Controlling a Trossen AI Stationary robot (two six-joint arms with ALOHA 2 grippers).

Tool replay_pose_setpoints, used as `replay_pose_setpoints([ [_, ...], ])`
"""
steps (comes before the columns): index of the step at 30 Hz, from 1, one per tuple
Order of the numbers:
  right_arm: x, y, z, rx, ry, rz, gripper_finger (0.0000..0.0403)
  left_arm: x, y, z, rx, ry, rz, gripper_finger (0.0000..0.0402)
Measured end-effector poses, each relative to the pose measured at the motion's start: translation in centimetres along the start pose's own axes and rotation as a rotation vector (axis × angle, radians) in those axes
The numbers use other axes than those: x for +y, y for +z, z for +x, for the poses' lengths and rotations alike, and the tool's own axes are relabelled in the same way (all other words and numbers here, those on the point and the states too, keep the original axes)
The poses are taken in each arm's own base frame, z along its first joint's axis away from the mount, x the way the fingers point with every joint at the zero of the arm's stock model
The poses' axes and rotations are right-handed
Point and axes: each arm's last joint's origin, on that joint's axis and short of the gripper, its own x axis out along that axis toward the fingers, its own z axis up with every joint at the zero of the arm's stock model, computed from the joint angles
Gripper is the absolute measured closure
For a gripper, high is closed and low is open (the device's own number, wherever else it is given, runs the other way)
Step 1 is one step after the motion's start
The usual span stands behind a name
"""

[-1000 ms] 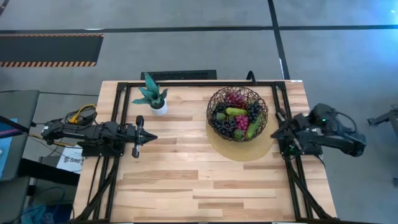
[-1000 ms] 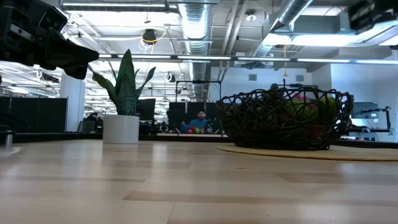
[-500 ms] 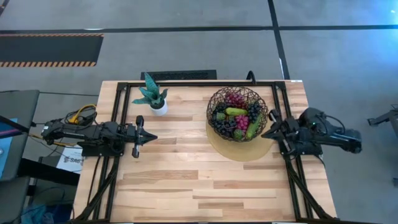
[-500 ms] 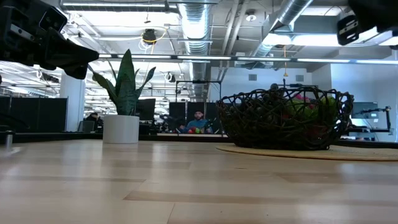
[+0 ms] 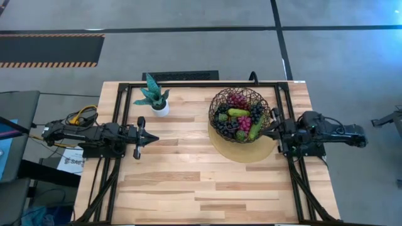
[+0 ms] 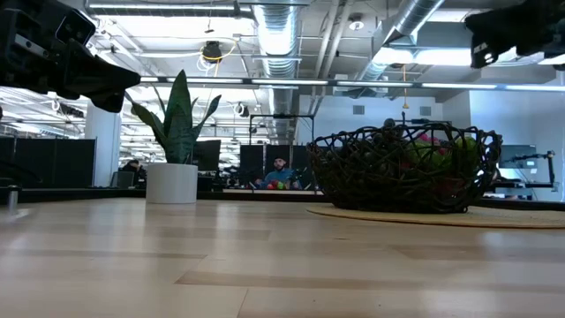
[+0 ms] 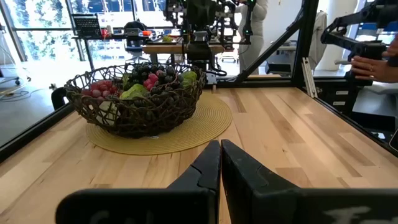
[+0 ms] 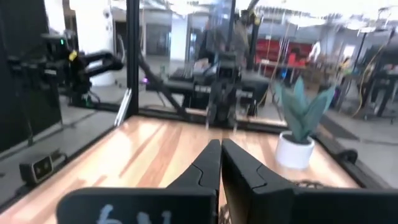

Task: Build produce basket
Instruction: Return to Home Position

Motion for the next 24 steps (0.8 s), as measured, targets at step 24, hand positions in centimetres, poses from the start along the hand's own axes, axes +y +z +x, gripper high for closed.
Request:
replay_pose_setpoints([
  [24,-0.6,-3.3,1.9,-0.062,-0.055,-0.020,0.0370,0.0,0.0,0.0,0.000,0.000,0.000,0.0401],
])
